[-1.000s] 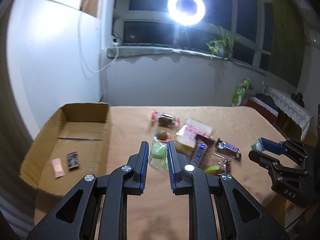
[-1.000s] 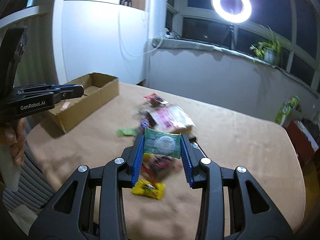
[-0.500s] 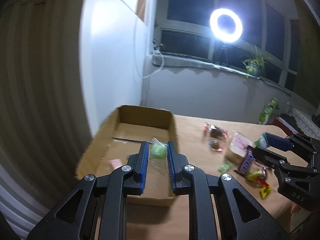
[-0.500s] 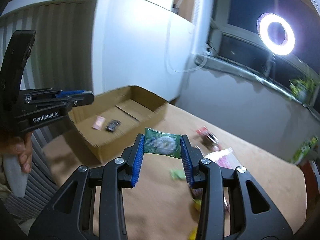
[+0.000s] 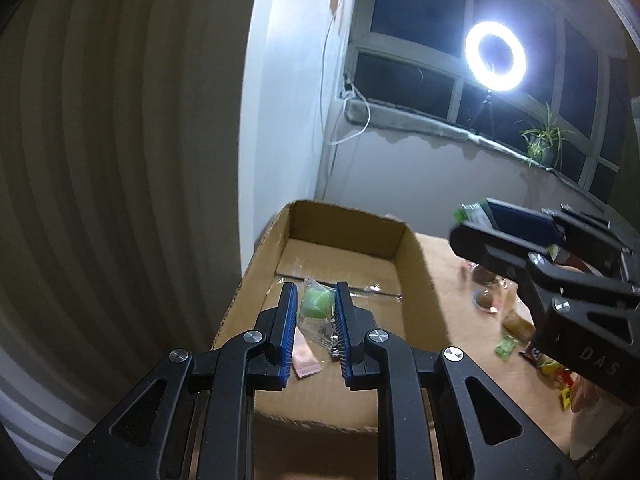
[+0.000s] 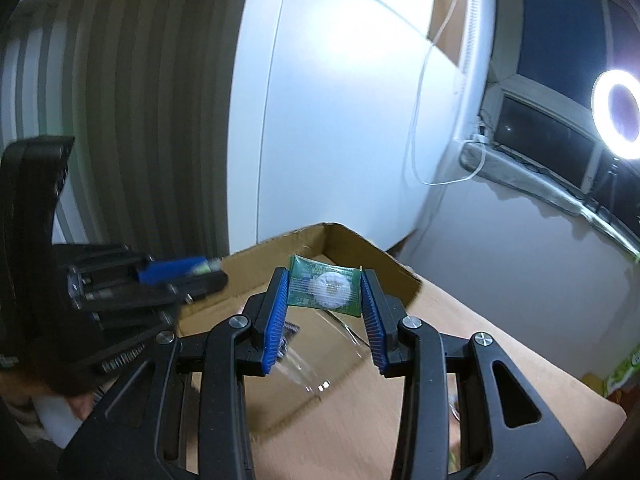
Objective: Organize snacks
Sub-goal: 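Carry both candies into the cardboard box and open both grippers, then move both tools back toward the Snickers bars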
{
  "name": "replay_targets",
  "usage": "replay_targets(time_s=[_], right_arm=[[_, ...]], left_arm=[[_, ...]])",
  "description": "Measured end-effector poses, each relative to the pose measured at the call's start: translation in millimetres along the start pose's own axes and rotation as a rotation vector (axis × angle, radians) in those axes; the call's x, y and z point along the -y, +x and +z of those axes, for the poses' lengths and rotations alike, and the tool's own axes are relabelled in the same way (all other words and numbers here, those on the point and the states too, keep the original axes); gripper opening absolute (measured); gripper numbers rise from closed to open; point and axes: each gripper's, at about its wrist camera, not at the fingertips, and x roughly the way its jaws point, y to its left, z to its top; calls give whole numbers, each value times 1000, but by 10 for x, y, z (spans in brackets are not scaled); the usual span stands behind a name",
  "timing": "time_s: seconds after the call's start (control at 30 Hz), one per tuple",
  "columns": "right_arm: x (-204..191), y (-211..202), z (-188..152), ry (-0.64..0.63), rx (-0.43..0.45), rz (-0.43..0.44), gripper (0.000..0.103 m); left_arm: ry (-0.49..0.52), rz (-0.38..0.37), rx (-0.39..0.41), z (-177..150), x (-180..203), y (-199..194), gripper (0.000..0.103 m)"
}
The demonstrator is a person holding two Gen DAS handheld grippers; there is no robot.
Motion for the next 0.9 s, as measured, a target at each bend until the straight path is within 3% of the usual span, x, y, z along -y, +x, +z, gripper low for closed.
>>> replay_targets(time_s=[0.13, 0.2, 0.33, 0.53, 0.9], right_arm=[[-13, 263, -18, -11, -37, 30, 41], [-6, 361, -54, -17, -63, 24, 60], [57, 295, -116, 0, -52, 2, 62], [151, -28, -204, 33, -17, -41, 67], [90, -683, -757, 81, -31, -85, 69]], left_arm=[[-13, -6, -37, -36, -62, 164, 19], [-18, 1, -55, -64, -91, 221, 25], [-63, 25, -60, -117, -177, 213, 63], [-112, -12, -35, -154, -256, 56, 64], [-105, 34, -4, -95, -168, -202, 70]])
